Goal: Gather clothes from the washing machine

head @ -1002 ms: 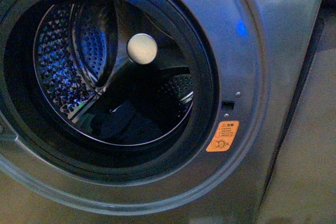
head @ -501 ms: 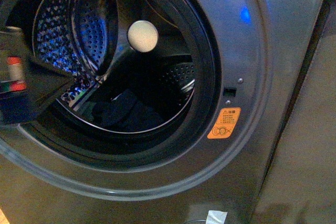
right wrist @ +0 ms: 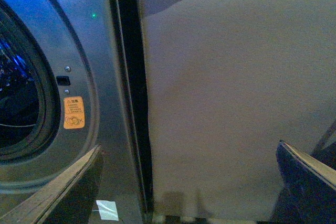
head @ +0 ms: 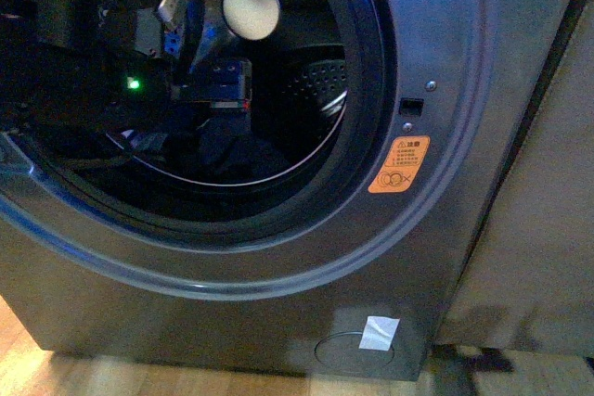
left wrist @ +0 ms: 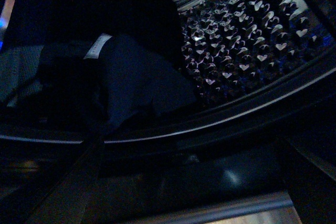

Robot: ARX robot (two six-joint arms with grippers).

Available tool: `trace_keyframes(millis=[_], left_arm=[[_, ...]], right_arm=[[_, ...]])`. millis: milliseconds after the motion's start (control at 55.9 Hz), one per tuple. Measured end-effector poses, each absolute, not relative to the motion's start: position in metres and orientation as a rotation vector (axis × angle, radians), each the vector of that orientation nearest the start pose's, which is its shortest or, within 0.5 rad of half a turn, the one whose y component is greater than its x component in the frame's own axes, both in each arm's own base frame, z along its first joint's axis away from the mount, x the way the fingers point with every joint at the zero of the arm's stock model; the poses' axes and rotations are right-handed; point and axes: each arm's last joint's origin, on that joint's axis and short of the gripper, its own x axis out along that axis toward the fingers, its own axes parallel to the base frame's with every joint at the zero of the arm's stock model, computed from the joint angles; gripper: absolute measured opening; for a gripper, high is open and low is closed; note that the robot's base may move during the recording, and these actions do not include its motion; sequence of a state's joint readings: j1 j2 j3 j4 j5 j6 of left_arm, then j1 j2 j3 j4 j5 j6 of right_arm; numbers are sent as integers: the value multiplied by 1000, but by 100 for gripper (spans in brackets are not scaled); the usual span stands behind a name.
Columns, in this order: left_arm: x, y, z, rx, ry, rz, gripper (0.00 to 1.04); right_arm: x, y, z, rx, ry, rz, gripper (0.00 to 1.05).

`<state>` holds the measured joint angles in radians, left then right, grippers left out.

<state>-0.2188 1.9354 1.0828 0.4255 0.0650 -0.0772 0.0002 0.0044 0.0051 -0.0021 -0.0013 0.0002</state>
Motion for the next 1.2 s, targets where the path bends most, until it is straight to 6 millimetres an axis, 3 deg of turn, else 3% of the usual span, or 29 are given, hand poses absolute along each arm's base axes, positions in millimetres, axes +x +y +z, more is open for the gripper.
trace_keyframes(millis=[358, 680, 966, 1199], left_arm=[[482, -101, 132, 45, 554, -284, 98], [542, -98, 124, 176, 493, -203, 98], [561, -84, 70, 212, 665, -116, 98], [566, -83, 55, 215, 719, -90, 98]], right_arm=[[98, 0, 165, 0, 1, 2, 97], [98, 0, 165, 0, 1, 2, 97], [98, 0, 165, 0, 1, 2, 97], [98, 0, 165, 0, 1, 2, 97]])
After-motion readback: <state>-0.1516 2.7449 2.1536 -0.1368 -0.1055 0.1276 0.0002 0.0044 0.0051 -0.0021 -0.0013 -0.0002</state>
